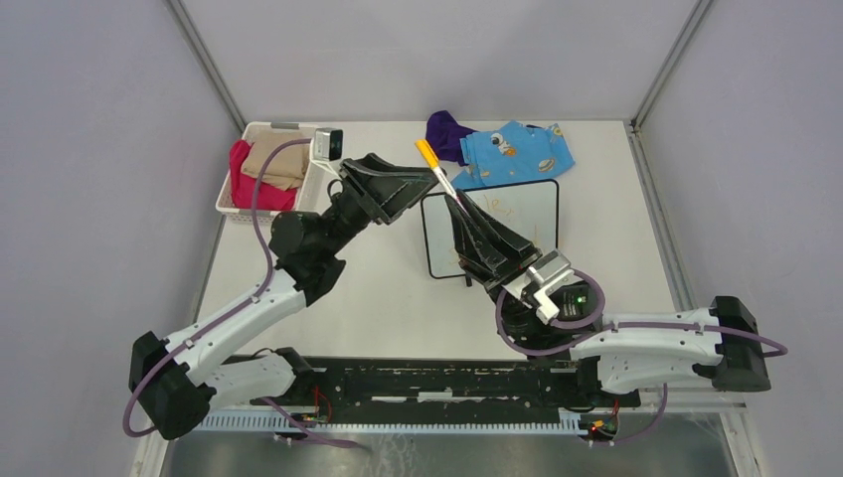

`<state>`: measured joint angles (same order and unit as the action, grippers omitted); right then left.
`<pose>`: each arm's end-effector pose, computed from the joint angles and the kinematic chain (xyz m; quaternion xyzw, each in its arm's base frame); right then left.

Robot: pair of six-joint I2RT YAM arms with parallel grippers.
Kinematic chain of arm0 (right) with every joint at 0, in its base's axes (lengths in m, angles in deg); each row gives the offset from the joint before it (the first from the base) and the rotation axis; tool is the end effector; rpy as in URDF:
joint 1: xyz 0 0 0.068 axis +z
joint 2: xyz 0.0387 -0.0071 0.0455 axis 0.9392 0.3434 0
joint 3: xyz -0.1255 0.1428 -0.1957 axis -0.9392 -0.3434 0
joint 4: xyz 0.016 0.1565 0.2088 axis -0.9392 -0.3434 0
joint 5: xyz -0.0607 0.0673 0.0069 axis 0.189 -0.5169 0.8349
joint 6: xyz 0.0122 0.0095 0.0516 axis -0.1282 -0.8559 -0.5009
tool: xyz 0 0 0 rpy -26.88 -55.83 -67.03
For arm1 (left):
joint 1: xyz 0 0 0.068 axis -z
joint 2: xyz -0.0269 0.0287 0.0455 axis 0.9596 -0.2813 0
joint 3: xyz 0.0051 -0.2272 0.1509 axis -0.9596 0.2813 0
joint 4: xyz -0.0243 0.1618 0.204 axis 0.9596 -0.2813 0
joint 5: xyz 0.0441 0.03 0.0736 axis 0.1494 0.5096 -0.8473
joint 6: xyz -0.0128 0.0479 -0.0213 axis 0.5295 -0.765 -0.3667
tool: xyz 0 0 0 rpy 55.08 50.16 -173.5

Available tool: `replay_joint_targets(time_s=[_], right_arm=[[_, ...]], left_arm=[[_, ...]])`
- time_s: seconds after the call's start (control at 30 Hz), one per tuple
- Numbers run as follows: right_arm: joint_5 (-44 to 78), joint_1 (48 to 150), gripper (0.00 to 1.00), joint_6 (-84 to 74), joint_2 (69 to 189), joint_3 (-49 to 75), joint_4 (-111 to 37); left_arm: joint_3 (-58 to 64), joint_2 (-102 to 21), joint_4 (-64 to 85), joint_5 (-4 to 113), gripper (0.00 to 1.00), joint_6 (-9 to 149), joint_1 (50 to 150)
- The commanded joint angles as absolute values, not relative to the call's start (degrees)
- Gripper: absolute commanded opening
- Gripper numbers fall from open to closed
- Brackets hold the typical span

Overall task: Write a sentence on the whiteboard
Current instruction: Close the whiteboard marker at the center of the board.

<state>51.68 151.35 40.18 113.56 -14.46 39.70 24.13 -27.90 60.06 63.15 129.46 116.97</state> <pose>0.0487 0.2137 0.4268 -0.1164 0.3289 0.2832 0.8934 0.1632 -0.1680 0.4263 0.0301 0.4368 -0.7858 0.4367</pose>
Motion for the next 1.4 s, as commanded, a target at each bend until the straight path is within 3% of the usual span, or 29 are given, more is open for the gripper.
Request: replay_joint_targets(time_s=[0.0, 0.47, 1.0, 1.1, 1.23, 1.37], right_arm=[[51.0, 151.5, 0.0, 39.9, 111.7, -13.7, 40.7], [51.2, 151.5, 0.0, 39.0, 112.7, -13.5, 39.7], [52.8, 151.5, 0.0, 38.9, 114.3, -12.9, 39.3], [53.2, 151.4, 0.0, 39.0, 114.5, -12.9, 40.0], [53.2, 151.5, 0.0, 39.4, 114.3, -13.2, 41.2], [53.4, 151.4, 0.0, 39.8, 114.2, -13.6, 42.5]], left_arm=[[22.4, -25.6, 60.4, 64.1, 0.65, 130.5, 114.9], [20.0, -30.8, 72.1, 68.8, 0.6, 135.3, 114.6], [19.6, -32.7, 75.4, 71.0, 0.31, 137.1, 114.6], [19.8, -32.8, 75.6, 71.2, 0.31, 137.2, 114.6], [20.4, -32.5, 75.6, 71.0, 0.41, 137.5, 114.6], [21.2, -32.2, 75.5, 70.4, 0.41, 137.8, 114.7]])
